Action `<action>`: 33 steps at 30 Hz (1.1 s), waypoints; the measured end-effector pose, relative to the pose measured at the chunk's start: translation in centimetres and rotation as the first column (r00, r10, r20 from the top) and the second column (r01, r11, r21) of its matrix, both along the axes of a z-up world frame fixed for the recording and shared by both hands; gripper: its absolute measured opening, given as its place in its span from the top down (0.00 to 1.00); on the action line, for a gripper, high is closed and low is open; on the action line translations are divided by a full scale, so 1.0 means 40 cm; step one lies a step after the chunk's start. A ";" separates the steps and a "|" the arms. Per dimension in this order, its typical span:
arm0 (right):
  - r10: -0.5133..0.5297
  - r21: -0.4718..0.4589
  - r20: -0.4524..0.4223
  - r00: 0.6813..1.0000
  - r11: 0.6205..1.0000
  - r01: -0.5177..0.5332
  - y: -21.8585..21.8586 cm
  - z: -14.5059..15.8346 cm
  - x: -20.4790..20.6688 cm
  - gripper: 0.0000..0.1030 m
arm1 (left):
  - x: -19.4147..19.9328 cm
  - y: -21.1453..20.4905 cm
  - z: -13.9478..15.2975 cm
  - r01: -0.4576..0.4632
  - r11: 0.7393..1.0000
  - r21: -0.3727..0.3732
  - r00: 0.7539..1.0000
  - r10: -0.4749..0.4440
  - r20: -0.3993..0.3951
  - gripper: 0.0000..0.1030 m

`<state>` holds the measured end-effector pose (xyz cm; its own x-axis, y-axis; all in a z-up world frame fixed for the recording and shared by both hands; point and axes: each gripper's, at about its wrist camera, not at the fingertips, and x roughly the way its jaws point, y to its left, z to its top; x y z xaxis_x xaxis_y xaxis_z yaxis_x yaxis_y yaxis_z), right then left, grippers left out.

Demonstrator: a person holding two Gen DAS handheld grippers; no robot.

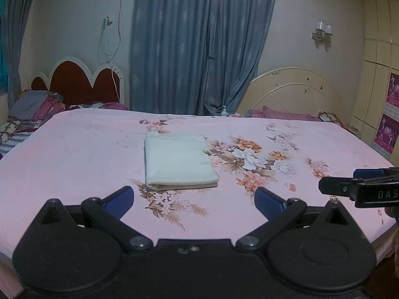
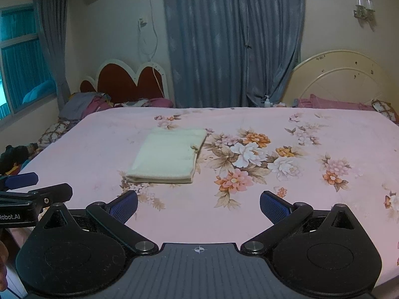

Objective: Fold small clothes

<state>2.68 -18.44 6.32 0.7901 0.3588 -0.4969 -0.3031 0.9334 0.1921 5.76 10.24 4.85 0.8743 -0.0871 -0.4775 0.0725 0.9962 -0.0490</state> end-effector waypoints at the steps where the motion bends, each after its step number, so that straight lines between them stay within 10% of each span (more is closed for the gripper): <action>1: -0.002 0.000 0.000 1.000 1.000 0.002 0.001 0.000 0.000 0.00 | 0.000 0.000 0.000 0.000 1.000 0.001 1.000 0.000 0.000 0.01; 33: 0.012 -0.006 0.006 1.000 1.000 -0.012 0.013 0.002 0.014 0.00 | 0.013 0.017 -0.004 -0.013 1.000 0.003 1.000 0.013 0.006 0.01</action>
<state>3.22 -17.94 6.39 0.7888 0.3655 -0.4942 -0.3157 0.9308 0.1845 6.30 10.93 4.70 0.8783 -0.0741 -0.4724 0.0599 0.9972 -0.0451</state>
